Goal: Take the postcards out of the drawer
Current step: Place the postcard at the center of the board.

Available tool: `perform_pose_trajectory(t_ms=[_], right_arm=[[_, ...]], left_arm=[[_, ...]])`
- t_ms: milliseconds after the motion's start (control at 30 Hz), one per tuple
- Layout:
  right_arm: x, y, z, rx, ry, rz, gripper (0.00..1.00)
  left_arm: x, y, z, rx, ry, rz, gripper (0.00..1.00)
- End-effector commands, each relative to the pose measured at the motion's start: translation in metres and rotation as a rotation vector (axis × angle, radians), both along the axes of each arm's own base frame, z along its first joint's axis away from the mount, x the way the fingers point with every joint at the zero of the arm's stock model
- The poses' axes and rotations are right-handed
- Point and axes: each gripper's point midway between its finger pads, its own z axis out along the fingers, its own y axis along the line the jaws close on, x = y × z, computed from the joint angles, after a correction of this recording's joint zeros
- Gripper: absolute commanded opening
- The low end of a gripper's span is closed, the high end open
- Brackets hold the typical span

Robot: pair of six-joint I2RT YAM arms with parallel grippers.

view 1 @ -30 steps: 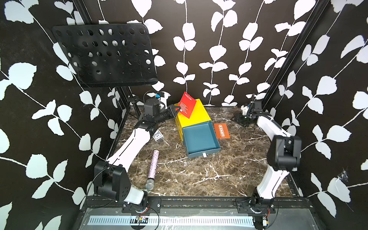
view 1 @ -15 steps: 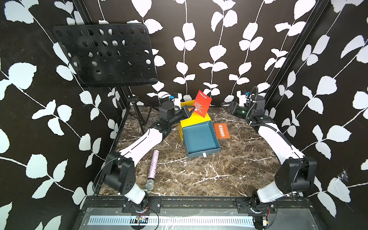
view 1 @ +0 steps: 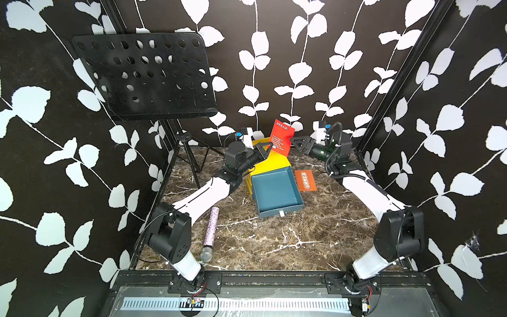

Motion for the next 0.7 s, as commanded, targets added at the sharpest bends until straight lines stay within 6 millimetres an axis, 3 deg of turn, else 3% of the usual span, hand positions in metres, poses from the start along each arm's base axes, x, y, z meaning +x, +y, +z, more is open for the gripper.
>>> perform_pose_trajectory(t_ms=[0, 167, 433, 500, 600, 633, 667], right_arm=[[-0.003, 0.011, 0.015, 0.068, -0.042, 0.038, 0.51], [-0.003, 0.022, 0.009, 0.083, -0.024, 0.059, 0.45], [-0.002, 0.025, 0.014, 0.124, -0.019, 0.063, 0.07], [-0.002, 0.024, 0.017, 0.127, -0.024, 0.062, 0.02], [-0.004, 0.022, 0.005, 0.117, -0.002, 0.052, 0.00], [-0.004, 0.022, 0.004, 0.113, 0.002, 0.048, 0.00], [-0.004, 0.021, 0.003, 0.106, 0.003, 0.046, 0.00]], left_arm=[[-0.009, 0.000, 0.019, -0.034, -0.051, -0.007, 0.00], [-0.010, -0.001, 0.017, -0.034, -0.049, -0.011, 0.00], [-0.010, -0.001, 0.013, -0.014, -0.048, -0.009, 0.00], [-0.010, -0.001, 0.010, -0.004, -0.046, -0.006, 0.00], [-0.009, 0.000, 0.005, 0.012, -0.040, 0.001, 0.00], [-0.008, 0.001, 0.002, 0.020, -0.037, 0.005, 0.01], [-0.008, 0.001, 0.002, 0.027, -0.040, 0.007, 0.13]])
